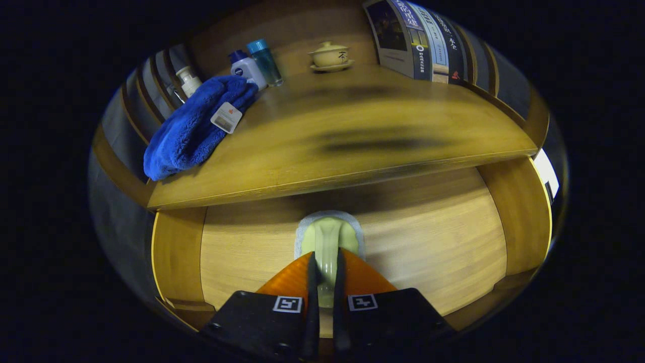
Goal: Pull open the drawer, take out the items inside it, and place them on the countertop above the cabinet.
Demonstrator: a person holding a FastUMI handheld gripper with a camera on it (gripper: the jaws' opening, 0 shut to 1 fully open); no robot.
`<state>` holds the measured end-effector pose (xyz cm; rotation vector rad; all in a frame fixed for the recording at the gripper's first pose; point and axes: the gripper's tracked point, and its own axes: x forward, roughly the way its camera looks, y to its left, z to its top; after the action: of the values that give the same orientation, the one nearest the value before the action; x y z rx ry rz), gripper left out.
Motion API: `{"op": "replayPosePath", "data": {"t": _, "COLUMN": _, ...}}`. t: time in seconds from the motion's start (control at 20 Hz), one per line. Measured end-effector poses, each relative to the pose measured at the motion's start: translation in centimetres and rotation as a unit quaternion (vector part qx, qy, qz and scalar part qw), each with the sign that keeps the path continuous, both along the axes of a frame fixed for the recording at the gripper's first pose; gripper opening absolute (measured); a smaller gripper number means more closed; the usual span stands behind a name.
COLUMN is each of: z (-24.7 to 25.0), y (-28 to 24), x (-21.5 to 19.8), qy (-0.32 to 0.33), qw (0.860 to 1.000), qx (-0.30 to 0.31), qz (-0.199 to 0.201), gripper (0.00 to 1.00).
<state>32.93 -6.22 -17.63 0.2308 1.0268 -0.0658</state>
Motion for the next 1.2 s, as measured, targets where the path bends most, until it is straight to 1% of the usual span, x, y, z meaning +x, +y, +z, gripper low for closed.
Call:
{"op": "replayPosePath", "data": {"t": 0.05, "z": 0.1, "y": 0.1, "x": -0.3, "qy": -0.004, "qw": 1.0, "qx": -0.001, "qz": -0.001, "gripper": 0.2}}
{"op": "replayPosePath", "data": {"t": 0.2, "z": 1.7, "y": 1.4, "x": -1.9, "qy": -0.026, "qw": 0.999, "qx": 0.02, "qz": 0.012, "gripper": 0.19}}
{"op": "replayPosePath", "data": {"t": 0.3, "z": 4.2, "y": 1.7, "x": -2.5, "qy": -0.064, "qw": 0.998, "qx": 0.008, "qz": 0.028, "gripper": 0.19}}
{"op": "replayPosePath", "data": {"t": 0.4, "z": 7.9, "y": 1.9, "x": -2.7, "qy": -0.108, "qw": 0.993, "qx": -0.006, "qz": 0.039, "gripper": 0.19}}
{"op": "replayPosePath", "data": {"t": 0.45, "z": 10.1, "y": 2.2, "x": -2.4, "qy": -0.133, "qw": 0.99, "qx": -0.002, "qz": 0.039, "gripper": 0.19}}
{"op": "replayPosePath", "data": {"t": 0.55, "z": 14.5, "y": 2.3, "x": -0.9, "qy": -0.187, "qw": 0.982, "qx": -0.003, "qz": 0.034, "gripper": 0.19}}
{"op": "replayPosePath", "data": {"t": 0.6, "z": 16.4, "y": 1.7, "x": 0.2, "qy": -0.208, "qw": 0.977, "qx": -0.02, "qz": 0.031, "gripper": 0.19}}
{"op": "replayPosePath", "data": {"t": 0.65, "z": 17.9, "y": 1.0, "x": 0.9, "qy": -0.222, "qw": 0.974, "qx": -0.037, "qz": 0.028, "gripper": 0.19}}
{"op": "replayPosePath", "data": {"t": 0.75, "z": 19.6, "y": 0.6, "x": 3.0, "qy": -0.25, "qw": 0.967, "qx": -0.048, "qz": 0.031, "gripper": 0.19}}
{"op": "replayPosePath", "data": {"t": 0.9, "z": 20.7, "y": 0.0, "x": 7.4, "qy": -0.281, "qw": 0.957, "qx": -0.069, "qz": 0.03, "gripper": 0.19}}
{"op": "replayPosePath", "data": {"t": 1.0, "z": 20.8, "y": -0.1, "x": 10.6, "qy": -0.302, "qw": 0.951, "qx": -0.058, "qz": 0.028, "gripper": 0.19}}
{"op": "replayPosePath", "data": {"t": 1.05, "z": 20.4, "y": -0.7, "x": 12.1, "qy": -0.304, "qw": 0.95, "qx": -0.064, "qz": 0.026, "gripper": 0.19}}
{"op": "replayPosePath", "data": {"t": 1.1, "z": 19.7, "y": -1.2, "x": 13.0, "qy": -0.297, "qw": 0.952, "qx": -0.075, "qz": 0.03, "gripper": 0.19}}
{"op": "replayPosePath", "data": {"t": 1.2, "z": 18.6, "y": -1.0, "x": 14.6, "qy": -0.282, "qw": 0.955, "qx": -0.077, "qz": 0.044, "gripper": 0.19}}
